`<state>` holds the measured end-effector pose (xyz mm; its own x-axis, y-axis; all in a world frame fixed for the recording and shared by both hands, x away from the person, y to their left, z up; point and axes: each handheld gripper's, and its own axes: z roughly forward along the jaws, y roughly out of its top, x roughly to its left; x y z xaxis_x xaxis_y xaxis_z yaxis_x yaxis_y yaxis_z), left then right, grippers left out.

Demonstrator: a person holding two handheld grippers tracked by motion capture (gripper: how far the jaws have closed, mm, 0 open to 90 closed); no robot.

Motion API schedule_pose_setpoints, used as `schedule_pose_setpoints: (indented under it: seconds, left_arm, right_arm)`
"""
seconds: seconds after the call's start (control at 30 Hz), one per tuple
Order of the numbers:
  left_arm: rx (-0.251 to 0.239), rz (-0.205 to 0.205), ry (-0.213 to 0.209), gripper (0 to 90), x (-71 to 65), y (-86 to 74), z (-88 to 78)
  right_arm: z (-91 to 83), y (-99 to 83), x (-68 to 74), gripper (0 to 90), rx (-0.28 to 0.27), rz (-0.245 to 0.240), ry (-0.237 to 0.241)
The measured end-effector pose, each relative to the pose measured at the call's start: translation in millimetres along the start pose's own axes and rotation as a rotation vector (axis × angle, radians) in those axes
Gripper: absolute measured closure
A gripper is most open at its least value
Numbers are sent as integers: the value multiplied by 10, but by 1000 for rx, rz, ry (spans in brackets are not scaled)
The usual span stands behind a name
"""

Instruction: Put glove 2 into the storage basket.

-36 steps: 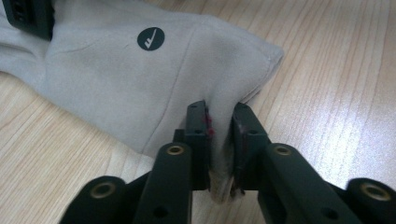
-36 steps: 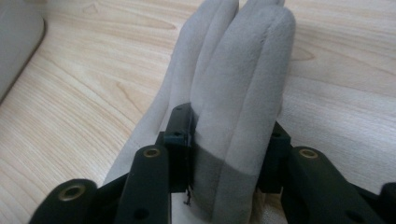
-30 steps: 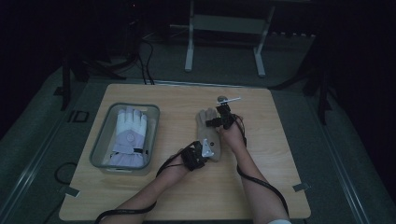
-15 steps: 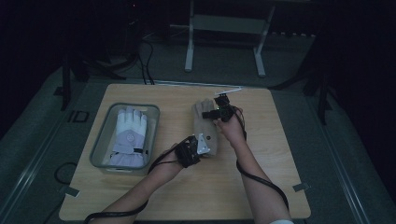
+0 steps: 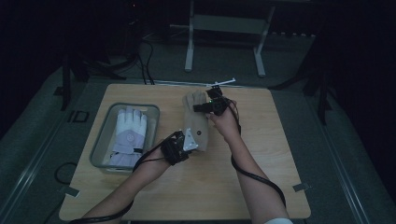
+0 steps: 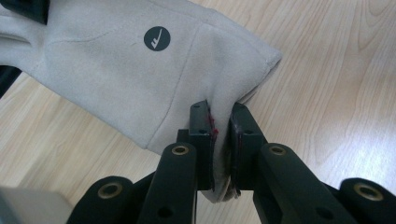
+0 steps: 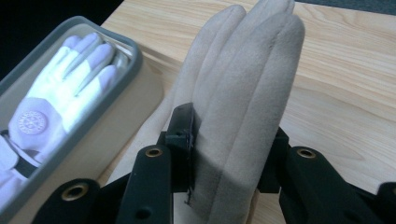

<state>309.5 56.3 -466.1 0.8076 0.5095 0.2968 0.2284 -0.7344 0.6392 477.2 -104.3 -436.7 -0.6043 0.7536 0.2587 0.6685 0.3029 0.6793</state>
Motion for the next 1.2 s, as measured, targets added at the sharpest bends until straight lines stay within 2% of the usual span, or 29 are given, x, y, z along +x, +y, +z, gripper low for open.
schedule_pose_setpoints:
  seconds: [0.27, 0.47, 0.73, 1.2]
  left_arm:
    - [18, -1, 32, 821, 57, -134, -191]
    - [37, -18, 61, 822, 128, -298, -353]
    - [68, -31, 89, 821, 205, -485, -515]
    - [96, -105, 115, 821, 354, -910, -768]
  right_arm:
    - [99, 119, 248, 654, 0, -24, 32]
    - [230, 218, 486, 653, 5, -51, 56]
    - [434, 297, 718, 653, 26, -72, 82]
    - [792, 428, 1184, 654, 54, -137, 116]
